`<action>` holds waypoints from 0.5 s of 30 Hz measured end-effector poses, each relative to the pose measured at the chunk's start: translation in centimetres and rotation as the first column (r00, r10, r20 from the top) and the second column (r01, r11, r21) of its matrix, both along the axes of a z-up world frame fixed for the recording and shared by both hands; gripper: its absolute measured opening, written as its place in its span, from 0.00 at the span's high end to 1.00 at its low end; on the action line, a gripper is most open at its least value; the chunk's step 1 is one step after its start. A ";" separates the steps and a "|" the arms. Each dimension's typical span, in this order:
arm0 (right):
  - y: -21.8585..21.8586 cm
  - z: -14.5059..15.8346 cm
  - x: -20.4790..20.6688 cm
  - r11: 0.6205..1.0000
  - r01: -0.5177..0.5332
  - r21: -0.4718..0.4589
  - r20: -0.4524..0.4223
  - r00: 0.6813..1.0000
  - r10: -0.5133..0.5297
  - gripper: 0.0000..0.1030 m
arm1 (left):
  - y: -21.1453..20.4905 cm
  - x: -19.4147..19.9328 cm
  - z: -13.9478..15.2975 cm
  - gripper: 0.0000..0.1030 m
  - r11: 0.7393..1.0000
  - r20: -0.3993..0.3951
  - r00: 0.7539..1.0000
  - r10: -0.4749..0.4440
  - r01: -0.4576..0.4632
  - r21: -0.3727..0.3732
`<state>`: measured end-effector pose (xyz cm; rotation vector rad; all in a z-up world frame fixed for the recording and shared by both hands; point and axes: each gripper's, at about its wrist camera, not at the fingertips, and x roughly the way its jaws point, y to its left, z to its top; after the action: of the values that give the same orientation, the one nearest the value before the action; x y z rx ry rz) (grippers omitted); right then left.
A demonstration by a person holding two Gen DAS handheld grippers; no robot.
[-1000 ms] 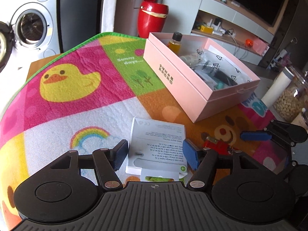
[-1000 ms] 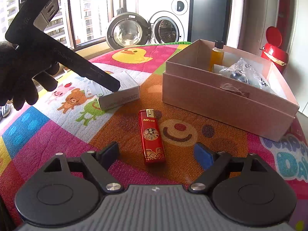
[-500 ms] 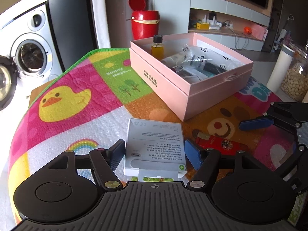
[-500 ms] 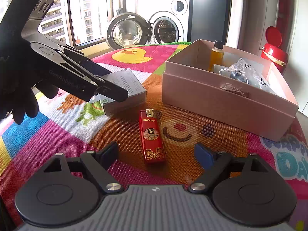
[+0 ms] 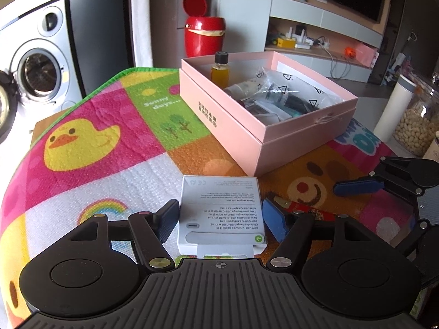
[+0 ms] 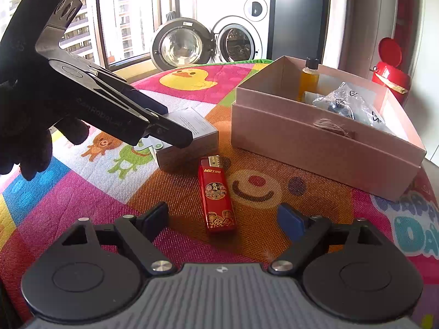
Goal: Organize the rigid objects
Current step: 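Lift the white charger box with left while right grasps the red lighter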
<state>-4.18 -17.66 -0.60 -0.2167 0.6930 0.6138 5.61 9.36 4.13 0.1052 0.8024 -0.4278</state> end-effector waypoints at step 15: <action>0.0 0.0 0.0 1.000 0.000 0.000 0.000 1.000 0.000 0.15 | 0.6 0.7 -0.8 0.27 0.992 -0.066 0.998 0.007 -0.015 -0.126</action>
<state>-4.19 -17.65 -0.63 -0.2168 0.6929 0.6138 6.26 9.96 3.29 -0.0309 0.8378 -0.4727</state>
